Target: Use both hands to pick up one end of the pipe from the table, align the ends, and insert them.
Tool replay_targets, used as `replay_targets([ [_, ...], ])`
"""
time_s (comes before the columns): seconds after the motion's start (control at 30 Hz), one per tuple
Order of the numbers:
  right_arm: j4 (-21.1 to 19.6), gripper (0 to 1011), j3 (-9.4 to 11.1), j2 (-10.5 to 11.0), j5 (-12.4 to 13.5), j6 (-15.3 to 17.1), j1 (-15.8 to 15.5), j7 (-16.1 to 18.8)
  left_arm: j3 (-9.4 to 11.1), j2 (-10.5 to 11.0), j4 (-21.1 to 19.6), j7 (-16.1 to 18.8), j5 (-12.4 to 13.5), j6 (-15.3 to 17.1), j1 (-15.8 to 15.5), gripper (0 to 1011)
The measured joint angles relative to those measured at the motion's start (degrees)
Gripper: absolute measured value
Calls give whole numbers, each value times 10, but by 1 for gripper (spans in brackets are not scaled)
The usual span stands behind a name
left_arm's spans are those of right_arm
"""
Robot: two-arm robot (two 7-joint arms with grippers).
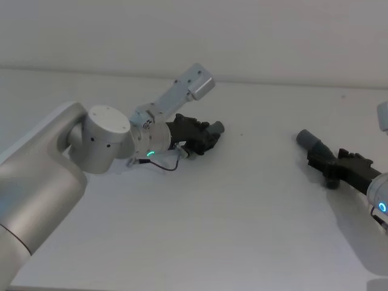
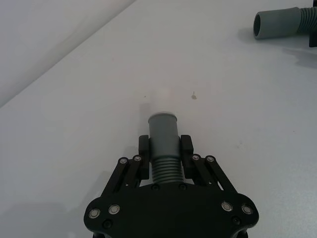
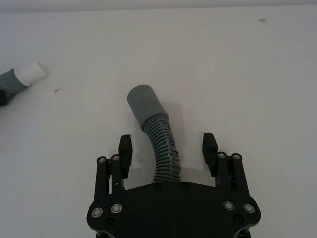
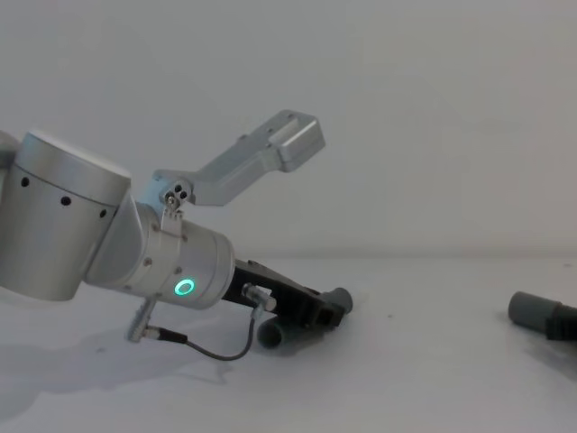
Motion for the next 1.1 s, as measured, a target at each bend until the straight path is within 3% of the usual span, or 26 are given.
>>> replay_targets([
  [0.73, 7, 227, -4, -2, -3, -1, 3, 1, 0, 0, 0, 0, 0, 0, 0, 356],
  [1.1, 8, 174, -4, -3, -3, -1, 4, 1, 0, 0, 0, 0, 0, 0, 0, 356],
])
